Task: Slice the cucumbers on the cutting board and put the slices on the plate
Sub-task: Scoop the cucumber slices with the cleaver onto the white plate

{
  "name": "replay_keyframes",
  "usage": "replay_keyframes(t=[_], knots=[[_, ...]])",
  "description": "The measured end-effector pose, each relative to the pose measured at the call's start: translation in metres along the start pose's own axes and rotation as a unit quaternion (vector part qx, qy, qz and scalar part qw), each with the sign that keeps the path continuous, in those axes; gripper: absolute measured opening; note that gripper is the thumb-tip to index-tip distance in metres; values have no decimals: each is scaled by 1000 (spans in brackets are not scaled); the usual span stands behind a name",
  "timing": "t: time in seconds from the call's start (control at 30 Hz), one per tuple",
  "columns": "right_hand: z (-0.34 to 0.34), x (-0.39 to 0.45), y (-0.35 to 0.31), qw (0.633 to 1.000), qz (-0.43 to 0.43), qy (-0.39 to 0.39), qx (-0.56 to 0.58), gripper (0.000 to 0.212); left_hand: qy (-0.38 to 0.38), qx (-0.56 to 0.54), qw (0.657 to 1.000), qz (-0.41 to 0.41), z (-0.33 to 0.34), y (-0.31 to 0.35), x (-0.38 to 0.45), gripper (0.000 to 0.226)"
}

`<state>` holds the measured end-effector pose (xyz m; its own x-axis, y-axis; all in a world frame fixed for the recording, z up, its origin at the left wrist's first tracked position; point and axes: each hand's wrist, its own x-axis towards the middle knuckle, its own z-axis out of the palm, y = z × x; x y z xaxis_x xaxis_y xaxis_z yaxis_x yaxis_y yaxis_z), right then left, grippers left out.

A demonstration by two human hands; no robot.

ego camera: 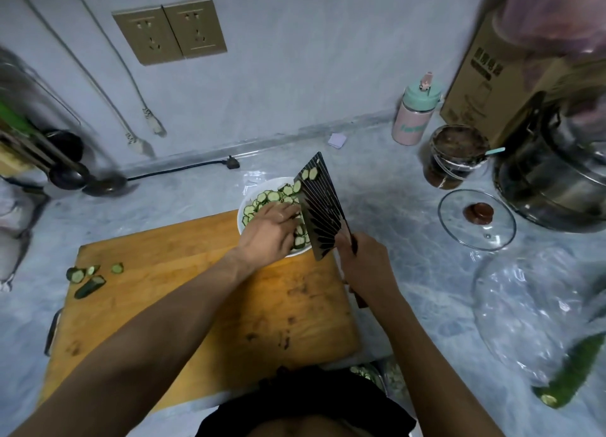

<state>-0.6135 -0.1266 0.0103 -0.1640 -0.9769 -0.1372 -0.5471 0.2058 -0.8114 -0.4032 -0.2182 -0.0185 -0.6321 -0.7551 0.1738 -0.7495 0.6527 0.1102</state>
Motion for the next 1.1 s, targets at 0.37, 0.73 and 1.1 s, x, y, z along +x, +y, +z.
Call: replay_keyframes(t=[0.37, 0.73, 1.1], knots=[[-11, -6, -8, 1000, -19, -20, -7, 45, 21, -84, 992, -97, -33, 9, 46, 70], [-29, -11, -10, 1000, 4, -3, 13, 43, 8, -108, 979, -171, -27, 6, 42, 64], [-20, -28, 4, 994, 50, 27, 96, 42, 158, -228, 901, -333, -12, 12, -34, 34]])
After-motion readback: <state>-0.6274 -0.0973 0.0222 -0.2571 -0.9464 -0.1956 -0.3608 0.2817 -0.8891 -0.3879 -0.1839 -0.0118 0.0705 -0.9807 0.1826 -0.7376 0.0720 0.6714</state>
